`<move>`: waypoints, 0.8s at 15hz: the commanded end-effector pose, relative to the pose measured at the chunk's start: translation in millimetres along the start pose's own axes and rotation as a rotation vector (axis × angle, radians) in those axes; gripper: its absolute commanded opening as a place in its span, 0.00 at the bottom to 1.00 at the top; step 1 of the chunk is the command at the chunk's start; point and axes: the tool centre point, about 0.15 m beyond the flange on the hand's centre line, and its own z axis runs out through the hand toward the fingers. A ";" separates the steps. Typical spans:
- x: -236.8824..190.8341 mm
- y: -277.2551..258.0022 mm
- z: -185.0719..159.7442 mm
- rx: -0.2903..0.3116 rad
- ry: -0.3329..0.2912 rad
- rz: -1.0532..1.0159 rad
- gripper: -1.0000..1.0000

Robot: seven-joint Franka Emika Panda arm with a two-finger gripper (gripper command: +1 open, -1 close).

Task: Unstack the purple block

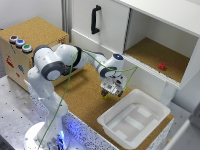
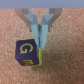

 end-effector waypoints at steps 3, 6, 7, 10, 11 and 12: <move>-8.8 20.3 2.2 -0.041 0.021 0.054 0.00; -6.4 16.2 9.4 -0.037 0.005 0.015 0.00; -6.9 11.1 8.5 -0.032 0.005 -0.001 0.00; -15.0 -22.1 5.7 0.000 -0.017 -0.085 0.00; -19.4 -33.7 1.8 0.009 -0.021 -0.113 0.00; -25.9 -45.2 -4.0 0.015 -0.023 -0.146 0.00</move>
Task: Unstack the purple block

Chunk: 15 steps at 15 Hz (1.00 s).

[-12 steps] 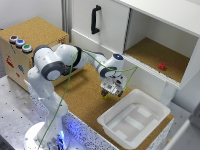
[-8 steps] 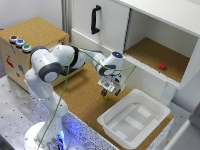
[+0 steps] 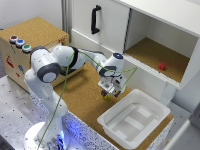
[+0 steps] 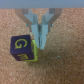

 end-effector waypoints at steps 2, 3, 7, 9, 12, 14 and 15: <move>-26.4 -60.2 -20.4 0.021 -0.022 -0.131 0.00; -31.6 -65.5 -24.8 0.028 -0.030 -0.143 0.00; -43.4 -76.8 -30.6 0.039 -0.040 -0.179 0.00; -40.0 -63.4 -28.2 0.056 -0.025 -0.154 0.00; -33.4 -45.6 -29.5 0.061 -0.004 -0.144 1.00; -28.9 -33.4 -33.0 0.062 0.016 -0.145 1.00; -27.2 -28.9 -36.2 0.064 0.028 -0.149 1.00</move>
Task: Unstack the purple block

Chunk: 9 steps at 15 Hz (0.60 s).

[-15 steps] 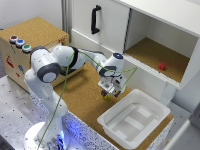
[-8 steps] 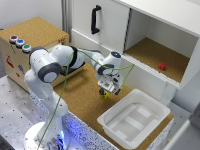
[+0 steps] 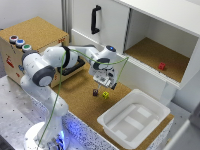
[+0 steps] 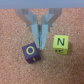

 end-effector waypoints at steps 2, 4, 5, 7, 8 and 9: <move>-0.1 34.4 -12.2 0.007 0.102 -0.036 1.00; 1.3 38.9 -22.5 0.006 0.123 -0.062 1.00; 0.9 39.4 -28.5 0.006 0.136 -0.078 1.00; 1.6 39.3 -37.5 0.015 0.144 -0.094 1.00; 1.6 39.3 -37.5 0.015 0.144 -0.094 1.00; 1.6 39.3 -37.5 0.015 0.144 -0.094 1.00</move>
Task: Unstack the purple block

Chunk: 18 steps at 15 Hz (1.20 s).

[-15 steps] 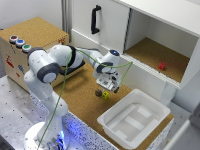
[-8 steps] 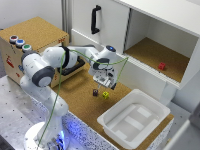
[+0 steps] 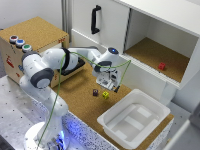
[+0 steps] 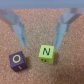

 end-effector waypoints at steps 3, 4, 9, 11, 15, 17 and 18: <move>-2.0 5.0 -15.2 0.030 0.039 -0.034 1.00; -2.0 5.0 -15.2 0.030 0.039 -0.034 1.00; -2.0 5.0 -15.2 0.030 0.039 -0.034 1.00; -2.0 5.0 -15.2 0.030 0.039 -0.034 1.00; 4.2 -5.3 1.1 -0.018 0.032 -0.036 1.00; 5.4 -9.1 13.9 -0.037 0.043 -0.043 1.00; 7.3 -8.9 22.1 -0.046 0.050 -0.043 1.00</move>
